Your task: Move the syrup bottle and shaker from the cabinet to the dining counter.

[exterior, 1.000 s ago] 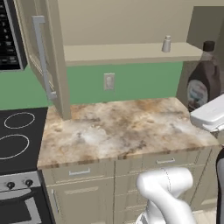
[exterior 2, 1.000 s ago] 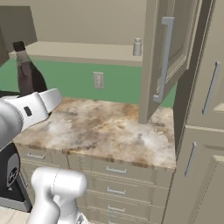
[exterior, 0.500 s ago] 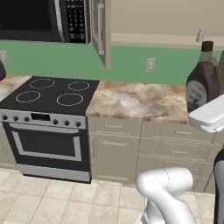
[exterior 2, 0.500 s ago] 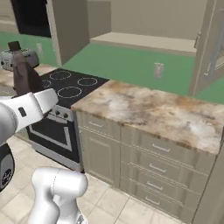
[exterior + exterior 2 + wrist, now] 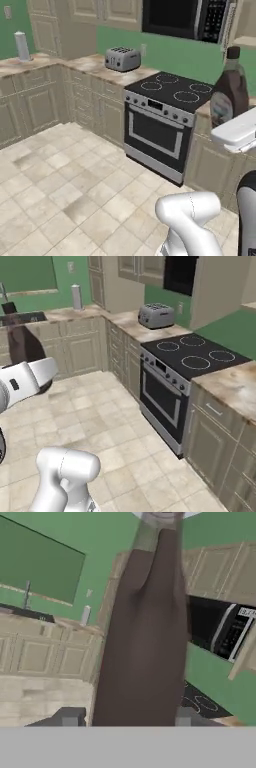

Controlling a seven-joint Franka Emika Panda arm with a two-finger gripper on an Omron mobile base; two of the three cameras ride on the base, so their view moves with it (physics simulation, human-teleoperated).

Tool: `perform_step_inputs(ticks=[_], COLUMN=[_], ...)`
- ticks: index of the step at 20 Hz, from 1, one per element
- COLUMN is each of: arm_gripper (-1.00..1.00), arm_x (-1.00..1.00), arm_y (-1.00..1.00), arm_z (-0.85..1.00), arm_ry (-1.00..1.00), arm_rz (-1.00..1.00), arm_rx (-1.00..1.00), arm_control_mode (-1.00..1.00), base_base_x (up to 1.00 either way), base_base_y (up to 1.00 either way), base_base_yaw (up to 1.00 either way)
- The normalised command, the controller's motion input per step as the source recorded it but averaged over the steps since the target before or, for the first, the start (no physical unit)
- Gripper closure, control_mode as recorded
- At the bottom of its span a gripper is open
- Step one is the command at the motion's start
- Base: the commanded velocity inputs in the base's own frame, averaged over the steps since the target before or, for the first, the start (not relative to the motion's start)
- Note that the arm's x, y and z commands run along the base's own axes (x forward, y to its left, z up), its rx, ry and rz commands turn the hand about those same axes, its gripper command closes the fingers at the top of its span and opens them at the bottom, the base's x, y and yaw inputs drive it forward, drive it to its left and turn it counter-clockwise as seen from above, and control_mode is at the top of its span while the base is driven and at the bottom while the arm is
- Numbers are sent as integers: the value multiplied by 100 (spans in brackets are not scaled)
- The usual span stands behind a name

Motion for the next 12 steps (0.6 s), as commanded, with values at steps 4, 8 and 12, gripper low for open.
perform_step_inputs(ticks=[4,8,12], arm_gripper=[100,100,100], arm_x=[0,0,0], arm_y=[0,0,0], arm_z=[0,0,0], arm_ry=[0,0,0], arm_rz=[0,0,0], arm_rx=[0,0,0], arm_control_mode=[100,100,100], base_base_x=[0,5,9], base_base_y=[7,1,0], base_base_yaw=[100,95,90])
